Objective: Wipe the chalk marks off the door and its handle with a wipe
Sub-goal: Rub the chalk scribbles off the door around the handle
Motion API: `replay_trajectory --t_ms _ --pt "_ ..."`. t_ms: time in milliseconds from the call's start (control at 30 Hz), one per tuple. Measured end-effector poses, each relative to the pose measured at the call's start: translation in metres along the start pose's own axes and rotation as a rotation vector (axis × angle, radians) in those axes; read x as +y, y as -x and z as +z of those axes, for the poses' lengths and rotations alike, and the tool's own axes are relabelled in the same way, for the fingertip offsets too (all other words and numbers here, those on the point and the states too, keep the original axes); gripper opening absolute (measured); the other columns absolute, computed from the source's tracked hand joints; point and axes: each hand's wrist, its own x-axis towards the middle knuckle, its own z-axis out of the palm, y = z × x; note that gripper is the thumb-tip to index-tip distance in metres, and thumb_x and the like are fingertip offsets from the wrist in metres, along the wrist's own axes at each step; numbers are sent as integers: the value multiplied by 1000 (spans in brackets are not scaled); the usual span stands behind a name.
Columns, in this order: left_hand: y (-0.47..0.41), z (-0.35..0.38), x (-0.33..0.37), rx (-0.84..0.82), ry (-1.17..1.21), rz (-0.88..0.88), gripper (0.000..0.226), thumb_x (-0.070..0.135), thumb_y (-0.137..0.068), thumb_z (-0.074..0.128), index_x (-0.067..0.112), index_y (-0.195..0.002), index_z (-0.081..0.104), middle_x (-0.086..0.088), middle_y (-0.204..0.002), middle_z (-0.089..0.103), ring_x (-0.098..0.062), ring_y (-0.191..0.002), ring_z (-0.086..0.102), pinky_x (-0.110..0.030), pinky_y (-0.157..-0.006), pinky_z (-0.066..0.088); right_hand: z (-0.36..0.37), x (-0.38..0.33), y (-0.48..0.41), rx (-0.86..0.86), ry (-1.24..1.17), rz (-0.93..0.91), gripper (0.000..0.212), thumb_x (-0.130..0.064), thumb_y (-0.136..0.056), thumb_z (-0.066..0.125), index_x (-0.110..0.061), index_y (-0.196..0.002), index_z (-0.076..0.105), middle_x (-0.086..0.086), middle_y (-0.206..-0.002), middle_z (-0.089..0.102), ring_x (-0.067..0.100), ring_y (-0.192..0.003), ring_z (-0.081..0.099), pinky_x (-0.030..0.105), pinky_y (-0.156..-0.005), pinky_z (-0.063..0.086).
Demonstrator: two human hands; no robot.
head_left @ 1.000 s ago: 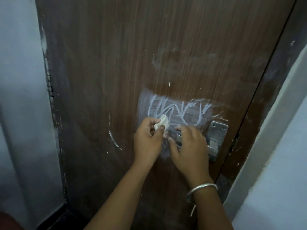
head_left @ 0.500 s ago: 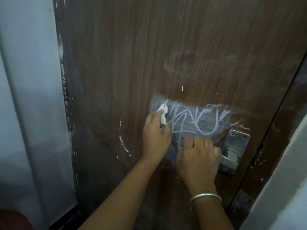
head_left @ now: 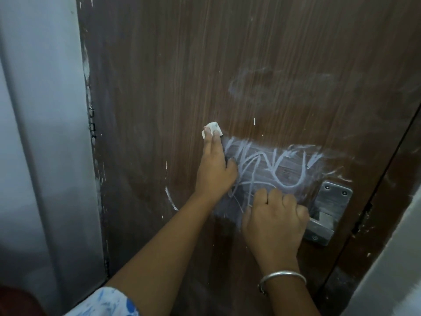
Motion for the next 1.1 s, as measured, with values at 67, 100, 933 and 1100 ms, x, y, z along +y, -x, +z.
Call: replay_trajectory --t_ms 67,100,933,1100 --pt "0 0 -2 -9 -1 11 73 15 -92 48 13 -149 2 -1 -158 -9 -17 -144 3 -21 -106 23 1 0 0 8 -5 2 22 -19 -66 70 -15 -69 49 7 -66 48 27 -63 47 35 -62 33" --pt "1 0 -3 -19 -13 18 74 15 -91 48 13 -149 2 -2 -158 -9 -19 -144 1 -28 -111 23 1 0 0 7 -5 4 22 -19 -66 71 -14 -69 49 7 -66 48 27 -63 47 36 -62 33" --pt "15 7 5 -220 -195 192 81 4 -87 43 13 -146 -12 1 -150 -27 -17 -141 -22 -39 -119 6 -2 1 1 2 -31 -7 14 -15 -66 64 -15 -71 51 7 -68 48 26 -64 46 35 -62 32" --pt "25 5 2 -328 -235 273 85 -4 -83 41 18 -146 -10 7 -151 -24 -16 -141 -20 -39 -118 12 -3 2 2 3 -38 -18 13 -14 -67 64 -15 -70 51 6 -67 48 25 -63 46 34 -61 32"
